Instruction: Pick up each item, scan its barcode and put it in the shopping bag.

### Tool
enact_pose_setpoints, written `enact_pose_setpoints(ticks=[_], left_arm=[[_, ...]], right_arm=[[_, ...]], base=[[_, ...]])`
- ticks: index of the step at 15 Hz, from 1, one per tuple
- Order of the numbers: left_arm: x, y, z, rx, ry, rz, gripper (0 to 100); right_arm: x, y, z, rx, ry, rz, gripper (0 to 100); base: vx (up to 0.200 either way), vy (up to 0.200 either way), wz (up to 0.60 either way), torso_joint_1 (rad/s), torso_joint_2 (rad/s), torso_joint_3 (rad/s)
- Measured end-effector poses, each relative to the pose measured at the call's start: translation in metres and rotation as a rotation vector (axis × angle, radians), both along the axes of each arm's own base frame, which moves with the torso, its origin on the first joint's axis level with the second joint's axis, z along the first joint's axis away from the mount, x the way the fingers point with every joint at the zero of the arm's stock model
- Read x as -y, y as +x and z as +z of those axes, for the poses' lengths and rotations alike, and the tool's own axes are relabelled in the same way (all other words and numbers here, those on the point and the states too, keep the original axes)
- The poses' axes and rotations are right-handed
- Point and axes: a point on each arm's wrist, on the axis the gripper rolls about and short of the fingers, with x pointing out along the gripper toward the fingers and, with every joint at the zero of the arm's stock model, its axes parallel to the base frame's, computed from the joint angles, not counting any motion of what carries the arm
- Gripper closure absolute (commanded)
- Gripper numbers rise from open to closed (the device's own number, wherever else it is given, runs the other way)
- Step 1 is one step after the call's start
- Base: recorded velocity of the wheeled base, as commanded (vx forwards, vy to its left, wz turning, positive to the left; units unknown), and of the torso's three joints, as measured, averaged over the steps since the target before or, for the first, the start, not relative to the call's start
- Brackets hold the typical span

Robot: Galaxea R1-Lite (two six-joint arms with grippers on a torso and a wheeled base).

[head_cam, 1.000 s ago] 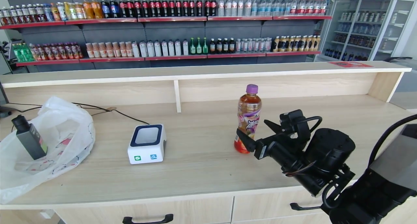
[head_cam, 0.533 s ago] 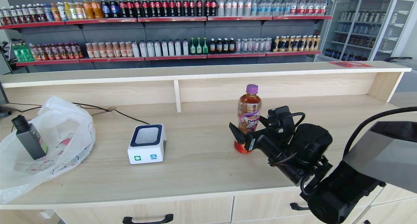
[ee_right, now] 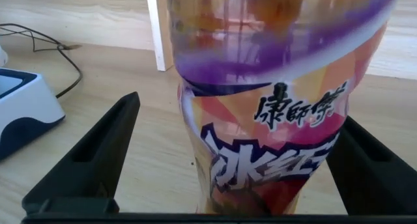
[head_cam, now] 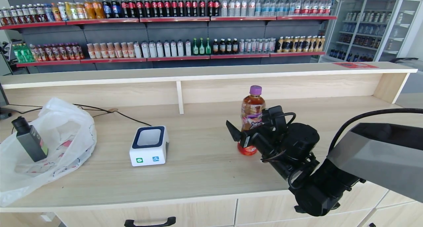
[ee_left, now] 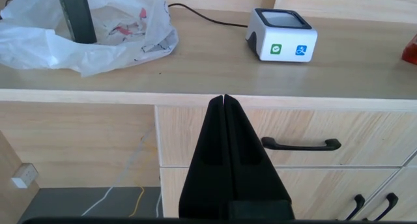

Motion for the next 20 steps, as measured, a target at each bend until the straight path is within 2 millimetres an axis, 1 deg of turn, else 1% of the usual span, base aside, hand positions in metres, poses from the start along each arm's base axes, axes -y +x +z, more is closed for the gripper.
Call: enact_pose_setpoints(ticks=[3, 10, 11, 16, 20], left_arm=[[0.0000, 0.0000, 0.0009, 0.009, 0.006, 0.001, 100], [0.0000, 0.0000, 0.0013, 0.012, 0.005, 0.001, 100], [0.0000, 0.0000, 0.0013, 0.013, 0.005, 0.001, 100], [0.0000, 0.0000, 0.0013, 0.012, 0.004, 0.001, 100], [0.0000, 0.0000, 0.0013, 0.013, -0.001, 0.001, 100]], right_arm=[[-0.0034, 0.0043, -0.0012, 0.008, 0.005, 0.001, 0], [-0.0030, 0.0053, -0.0024, 0.004, 0.008, -0.001, 0], [-0.0036, 0.0061, -0.0009, 0.011, 0.012, -0.001, 100], [-0.0047, 0.0062, -0.0005, 0.000, 0.037, 0.005, 100], [-0.0017, 0.0036, -0.0003, -0.008, 0.035, 0.002, 100]], base=[[0.000, 0.000, 0.00, 0.000, 0.00, 0.000], [0.000, 0.000, 0.00, 0.000, 0.00, 0.000], [0.000, 0.000, 0.00, 0.000, 0.00, 0.000], [0.000, 0.000, 0.00, 0.000, 0.00, 0.000], [0.000, 0.000, 0.00, 0.000, 0.00, 0.000]])
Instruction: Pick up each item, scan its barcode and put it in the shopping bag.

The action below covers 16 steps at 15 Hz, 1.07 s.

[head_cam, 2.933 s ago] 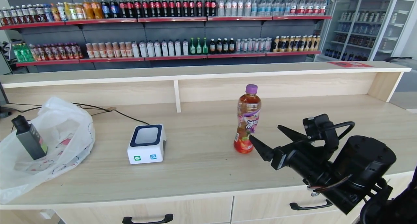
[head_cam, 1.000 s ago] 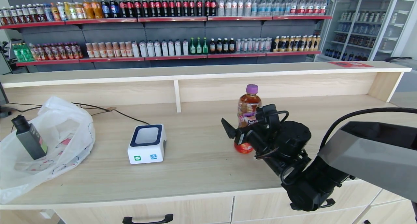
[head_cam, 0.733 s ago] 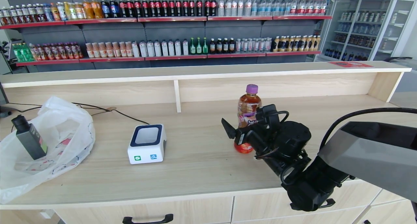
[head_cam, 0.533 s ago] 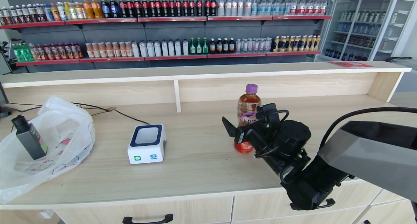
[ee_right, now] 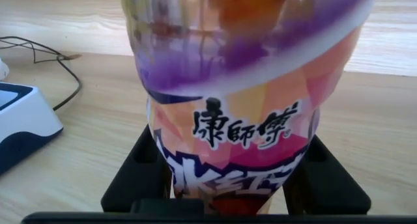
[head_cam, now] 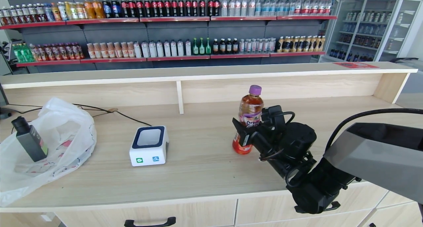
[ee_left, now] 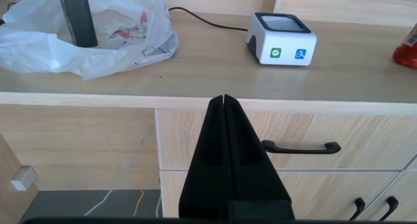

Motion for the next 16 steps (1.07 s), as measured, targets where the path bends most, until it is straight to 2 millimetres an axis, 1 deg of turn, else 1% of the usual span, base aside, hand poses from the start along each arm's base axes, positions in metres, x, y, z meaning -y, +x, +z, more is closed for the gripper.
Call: enact_pose_setpoints(ticks=[5, 9, 16], left_arm=[[0.000, 0.000, 0.000, -0.003, -0.001, 0.000, 100], [0.000, 0.000, -0.001, -0.008, -0.002, 0.000, 100], [0.000, 0.000, -0.001, -0.011, 0.000, -0.001, 100]], right_arm=[[0.003, -0.006, 0.008, 0.005, 0.008, 0.001, 100], [0.008, -0.013, 0.019, 0.018, 0.021, 0.001, 100], [0.032, -0.041, 0.041, 0.023, 0.027, -0.015, 100]], base=[[0.000, 0.000, 0.00, 0.000, 0.00, 0.000], [0.000, 0.000, 0.00, 0.000, 0.00, 0.000], [0.000, 0.000, 0.00, 0.000, 0.00, 0.000]])
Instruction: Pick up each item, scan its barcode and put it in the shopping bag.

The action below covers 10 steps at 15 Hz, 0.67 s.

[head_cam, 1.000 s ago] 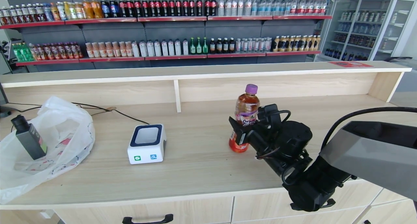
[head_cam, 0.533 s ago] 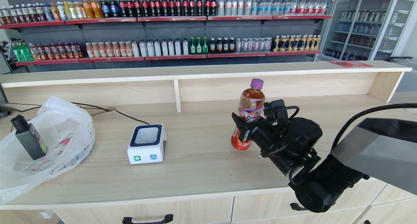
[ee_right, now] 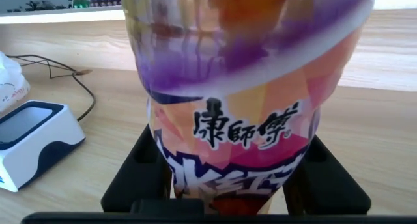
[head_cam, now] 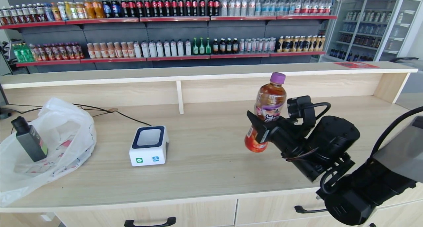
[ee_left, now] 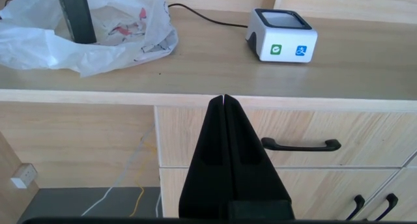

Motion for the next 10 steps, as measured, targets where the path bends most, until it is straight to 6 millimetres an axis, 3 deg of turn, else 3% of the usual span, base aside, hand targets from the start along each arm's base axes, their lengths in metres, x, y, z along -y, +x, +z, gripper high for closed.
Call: enact_pose_setpoints(ticks=[10], left_arm=[[0.000, 0.000, -0.001, -0.005, 0.000, 0.000, 100]], right_arm=[[0.031, -0.056, 0.032, 0.035, 0.023, 0.011, 100]], base=[[0.000, 0.000, 0.00, 0.000, 0.00, 0.000]])
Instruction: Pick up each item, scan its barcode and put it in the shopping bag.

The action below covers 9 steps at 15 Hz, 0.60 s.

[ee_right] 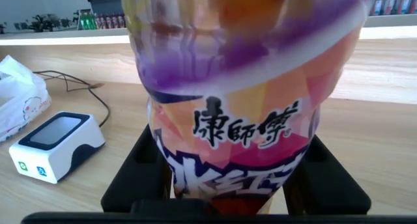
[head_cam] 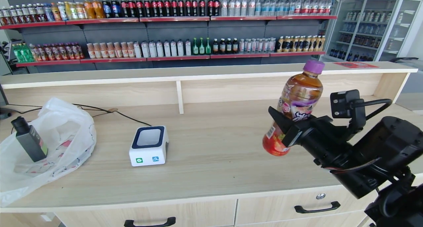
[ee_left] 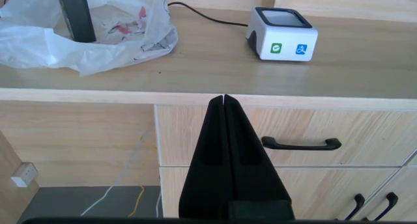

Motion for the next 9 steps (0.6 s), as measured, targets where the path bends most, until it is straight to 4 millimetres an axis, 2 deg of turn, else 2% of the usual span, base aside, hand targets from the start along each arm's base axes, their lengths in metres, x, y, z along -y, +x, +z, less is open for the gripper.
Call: enact_pose_setpoints(ticks=[5, 9], left_arm=[[0.000, 0.000, 0.000, 0.000, -0.001, 0.000, 100], [0.000, 0.000, 0.000, 0.000, 0.000, 0.000, 100]], right_arm=[[0.012, -0.040, 0.004, -0.006, -0.004, 0.046, 100], [0.016, -0.057, 0.011, 0.019, 0.012, 0.078, 100]], base=[[0.000, 0.000, 0.00, 0.000, 0.00, 0.000], [0.000, 0.000, 0.00, 0.000, 0.00, 0.000]])
